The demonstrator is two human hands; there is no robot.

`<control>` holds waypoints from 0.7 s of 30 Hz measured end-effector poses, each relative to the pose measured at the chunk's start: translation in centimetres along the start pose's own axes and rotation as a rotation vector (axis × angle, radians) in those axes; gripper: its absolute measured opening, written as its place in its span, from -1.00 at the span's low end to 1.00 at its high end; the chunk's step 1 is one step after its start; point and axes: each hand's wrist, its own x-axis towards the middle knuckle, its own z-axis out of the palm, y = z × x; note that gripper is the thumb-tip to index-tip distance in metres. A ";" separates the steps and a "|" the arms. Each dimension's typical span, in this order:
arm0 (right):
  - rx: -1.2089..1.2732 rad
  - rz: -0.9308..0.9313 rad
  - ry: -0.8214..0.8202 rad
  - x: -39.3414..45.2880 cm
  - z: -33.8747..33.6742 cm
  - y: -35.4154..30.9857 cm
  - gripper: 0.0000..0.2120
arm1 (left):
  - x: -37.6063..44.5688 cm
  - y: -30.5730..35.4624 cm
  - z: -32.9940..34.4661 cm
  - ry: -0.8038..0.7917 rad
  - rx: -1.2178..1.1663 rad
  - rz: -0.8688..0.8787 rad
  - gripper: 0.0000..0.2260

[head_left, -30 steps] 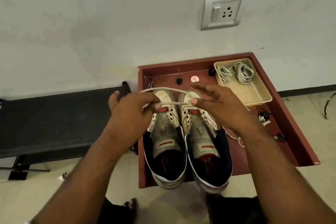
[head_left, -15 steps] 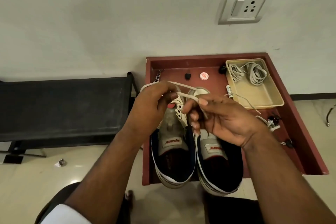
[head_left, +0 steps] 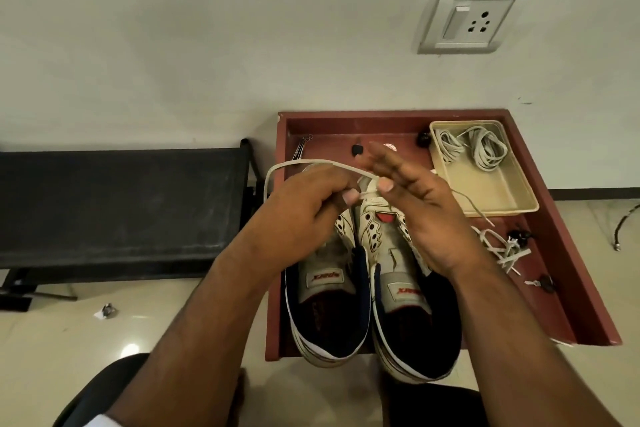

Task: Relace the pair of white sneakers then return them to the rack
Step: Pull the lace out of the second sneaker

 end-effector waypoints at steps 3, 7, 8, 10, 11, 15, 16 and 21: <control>0.019 0.090 -0.064 0.0 0.3 0.2 -0.64 | -0.1 0.1 -0.6 0.094 0.047 0.012 -0.82; 0.169 0.192 -0.101 -0.1 0.0 0.0 -0.86 | -0.2 -0.1 -1.0 0.202 0.120 0.010 -0.77; 0.212 0.240 -0.146 -0.3 0.0 -0.2 -0.88 | -0.2 -0.3 -0.9 0.218 0.126 0.000 -0.75; 0.261 0.323 -0.250 -0.6 -0.1 -0.5 -0.88 | -0.2 -0.6 -0.5 0.235 0.122 -0.024 -0.71; 0.277 0.347 -0.290 -0.7 -0.1 -0.7 -0.88 | -0.2 -0.7 -0.3 0.246 0.116 -0.040 -0.69; 0.509 0.222 -0.174 -0.7 0.9 -1.4 -0.90 | 0.0 -1.0 0.1 0.252 0.015 -0.117 -0.78; 0.600 0.170 -0.082 -0.5 1.3 -1.5 -0.90 | 0.0 -1.0 0.3 0.223 -0.017 -0.129 -0.86; 0.812 -0.043 0.371 0.5 1.3 -1.1 -0.89 | 0.0 -0.4 1.3 -0.074 -0.004 -0.185 -0.86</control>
